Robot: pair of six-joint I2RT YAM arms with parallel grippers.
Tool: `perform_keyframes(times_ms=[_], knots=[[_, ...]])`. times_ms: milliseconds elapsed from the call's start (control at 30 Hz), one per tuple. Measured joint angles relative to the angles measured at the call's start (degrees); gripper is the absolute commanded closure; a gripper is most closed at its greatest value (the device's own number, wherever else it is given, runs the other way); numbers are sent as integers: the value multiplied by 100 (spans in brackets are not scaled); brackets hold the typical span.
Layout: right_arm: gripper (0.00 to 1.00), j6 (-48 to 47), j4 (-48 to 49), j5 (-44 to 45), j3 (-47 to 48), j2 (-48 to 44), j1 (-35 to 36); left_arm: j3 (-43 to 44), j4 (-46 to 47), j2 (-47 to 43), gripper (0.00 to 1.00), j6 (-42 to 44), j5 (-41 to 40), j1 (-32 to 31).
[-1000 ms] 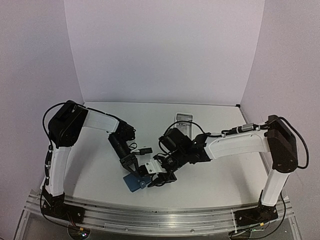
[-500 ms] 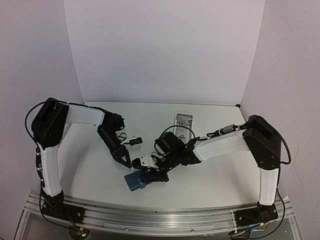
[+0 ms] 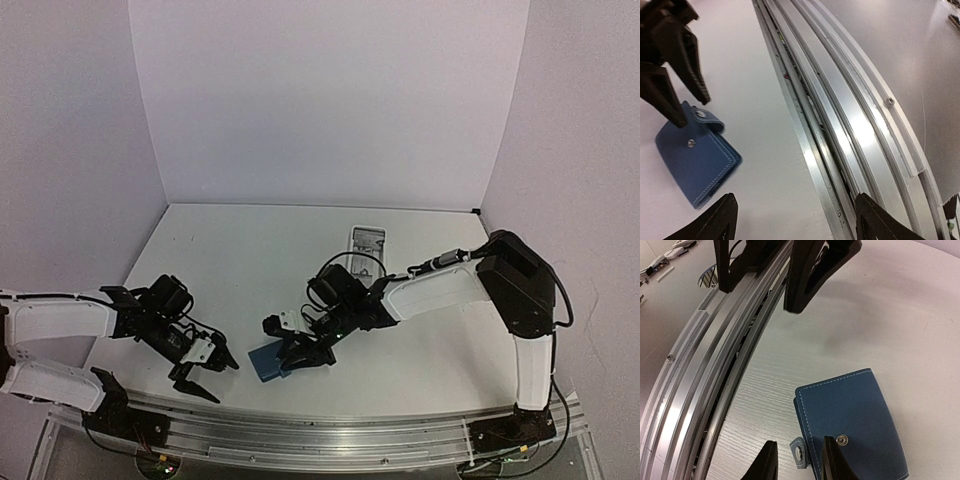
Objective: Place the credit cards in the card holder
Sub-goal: Close the card holder at the center of the board.
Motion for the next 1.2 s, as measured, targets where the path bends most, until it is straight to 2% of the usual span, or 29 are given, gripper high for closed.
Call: perform_keyframes(times_ms=[167,367,700,867,1200], knots=[[76,-2,-85,-83,7,81,0,116,525,922,19,474,-299,-199],[82,-4,-210,-101,33,203,0,289,1309,1296,18,656,-544,-374],[100,11,-348,-87,173,262,-9,1021,1421,2581,31,892,-863,-435],[100,195,-385,-101,433,363,-66,1121,1316,2806,35,1185,-953,-505],[100,608,-474,-199,798,828,-201,1130,1276,2839,34,1576,-979,-592]])
